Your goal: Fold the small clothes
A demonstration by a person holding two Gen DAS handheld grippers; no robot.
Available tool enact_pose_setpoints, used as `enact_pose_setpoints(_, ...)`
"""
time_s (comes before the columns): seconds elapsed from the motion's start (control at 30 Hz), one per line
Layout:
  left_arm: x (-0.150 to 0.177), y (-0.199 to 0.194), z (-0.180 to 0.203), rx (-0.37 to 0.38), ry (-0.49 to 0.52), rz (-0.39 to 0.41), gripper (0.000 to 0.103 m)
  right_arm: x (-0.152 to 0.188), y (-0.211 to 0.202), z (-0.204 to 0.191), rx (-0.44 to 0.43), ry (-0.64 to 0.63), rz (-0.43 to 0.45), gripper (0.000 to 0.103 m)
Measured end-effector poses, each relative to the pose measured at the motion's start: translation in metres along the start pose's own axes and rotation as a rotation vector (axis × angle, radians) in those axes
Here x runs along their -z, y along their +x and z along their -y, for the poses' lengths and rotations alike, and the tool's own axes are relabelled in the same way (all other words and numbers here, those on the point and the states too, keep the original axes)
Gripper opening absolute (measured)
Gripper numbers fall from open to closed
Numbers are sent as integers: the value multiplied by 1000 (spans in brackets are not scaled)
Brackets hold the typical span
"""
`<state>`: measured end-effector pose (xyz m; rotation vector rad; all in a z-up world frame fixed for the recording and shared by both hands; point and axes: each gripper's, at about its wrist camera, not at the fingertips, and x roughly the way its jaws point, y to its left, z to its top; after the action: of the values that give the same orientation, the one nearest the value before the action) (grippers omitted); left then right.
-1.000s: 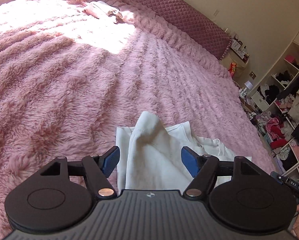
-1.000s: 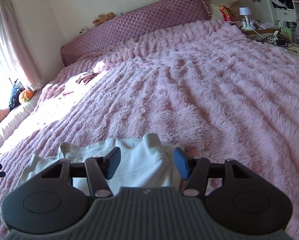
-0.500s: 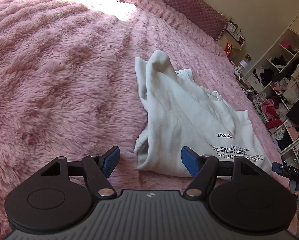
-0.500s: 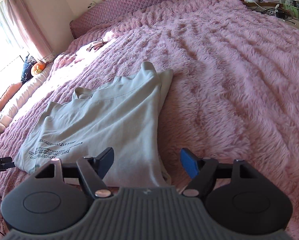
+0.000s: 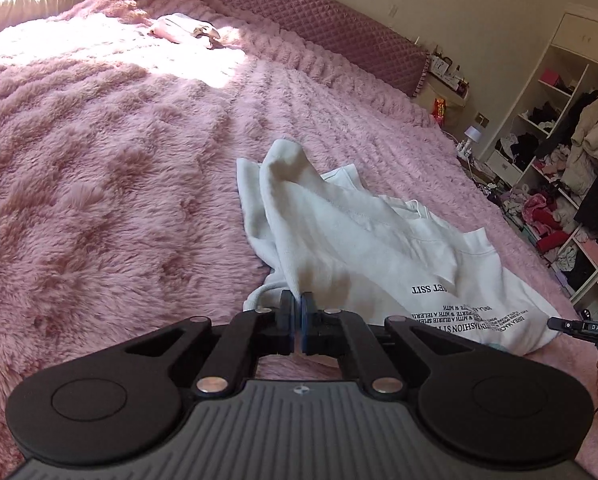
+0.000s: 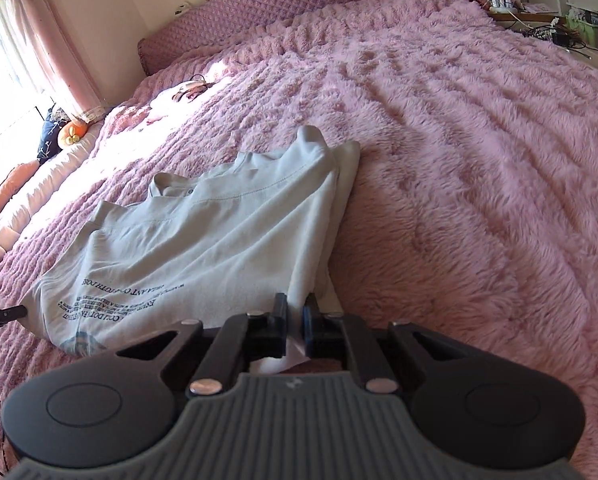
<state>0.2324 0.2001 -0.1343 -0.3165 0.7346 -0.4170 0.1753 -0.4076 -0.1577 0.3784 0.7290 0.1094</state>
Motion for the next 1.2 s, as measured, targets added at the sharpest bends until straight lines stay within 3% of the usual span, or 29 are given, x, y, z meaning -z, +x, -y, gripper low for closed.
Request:
enact_pose_setpoints(0.07, 3, 6, -6, -36, -4, -69, 2, -1, -5, 3, 10, 12, 3, 2)
enact_pose_setpoints(0.17, 17, 35, -18, -83, 0, -206, 2, 11, 14, 18, 52, 29, -86, 2)
enact_pose_setpoints(0.27, 16, 44, -18, -99, 2, -224, 4, 23, 27, 29, 51, 78, -117, 3)
enact_pose_setpoints(0.33, 10, 40, -15, -109, 24, -226, 10, 21, 22, 30, 32, 103, -87, 18)
enact_pose_setpoints(0.4, 2, 35, -11, -116, 59, -225, 21, 14, 12, 26, 35, 74, -30, 52)
enact_pose_setpoints(0.43, -4, 33, -8, -118, 81, -217, 34, 9, 8, 22, 35, 45, 7, 55)
enact_pose_setpoints(0.47, -10, 31, -4, -121, 102, -200, 49, 1, 6, 18, 24, 15, 35, 56)
enact_pose_setpoints(0.53, -23, 33, 3, -126, 141, -174, 58, -17, 9, 12, 7, -23, 64, 56)
enact_pose_setpoints(0.73, -58, 67, 21, -151, 196, -106, 61, -67, 47, -3, 24, -107, 88, 56)
enact_pose_setpoints(0.87, -80, 99, 26, -235, 234, -95, 68, -90, 72, -12, 45, -159, 82, 56)
enact_pose_setpoints(1.2, -117, 151, 20, -202, 132, -66, 68, -125, 134, -10, 91, -193, 52, 56)
